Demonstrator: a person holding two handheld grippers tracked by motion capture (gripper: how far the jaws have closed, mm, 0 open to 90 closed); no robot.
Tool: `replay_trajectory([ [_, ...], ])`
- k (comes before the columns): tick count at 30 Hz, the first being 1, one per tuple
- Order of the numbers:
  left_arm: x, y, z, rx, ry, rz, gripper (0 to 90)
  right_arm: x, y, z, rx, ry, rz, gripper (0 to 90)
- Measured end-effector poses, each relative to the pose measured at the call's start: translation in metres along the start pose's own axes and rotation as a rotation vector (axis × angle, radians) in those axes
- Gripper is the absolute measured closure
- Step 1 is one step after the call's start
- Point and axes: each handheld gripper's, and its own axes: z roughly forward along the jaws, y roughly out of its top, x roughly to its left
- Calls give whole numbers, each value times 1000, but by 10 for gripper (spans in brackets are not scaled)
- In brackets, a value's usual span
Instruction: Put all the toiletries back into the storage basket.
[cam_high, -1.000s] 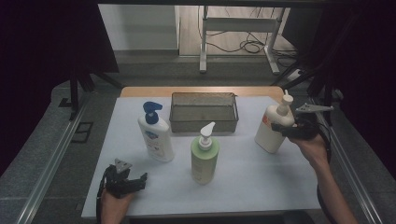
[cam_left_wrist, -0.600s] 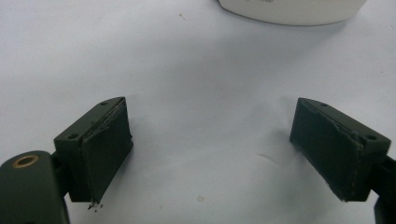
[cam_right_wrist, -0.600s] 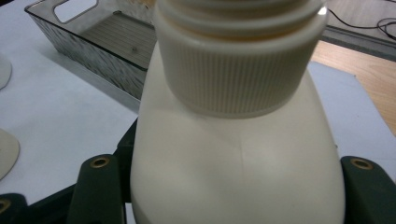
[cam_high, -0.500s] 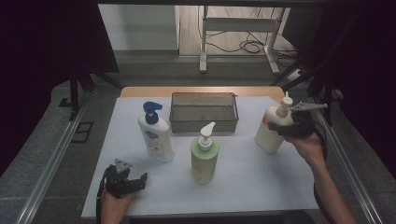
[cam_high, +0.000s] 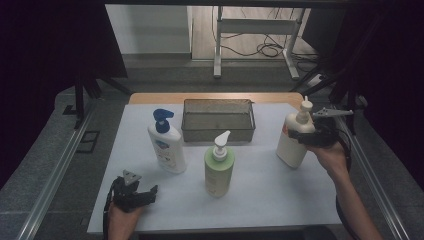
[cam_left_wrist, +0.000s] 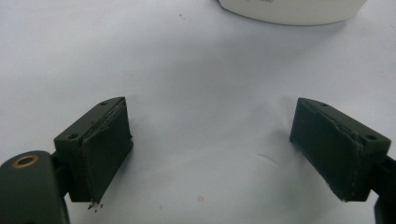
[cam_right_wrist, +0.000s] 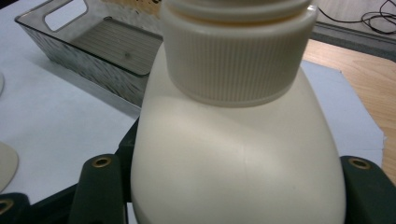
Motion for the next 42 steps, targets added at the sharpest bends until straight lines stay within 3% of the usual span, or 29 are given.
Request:
replay_trajectory([
  [31,0,0,0,0,0,0,120,52,58,-18,-38,90,-87,381],
  [42,0,0,0,-3,0,-4,121,71,80,-16,-50,115,-117,381],
])
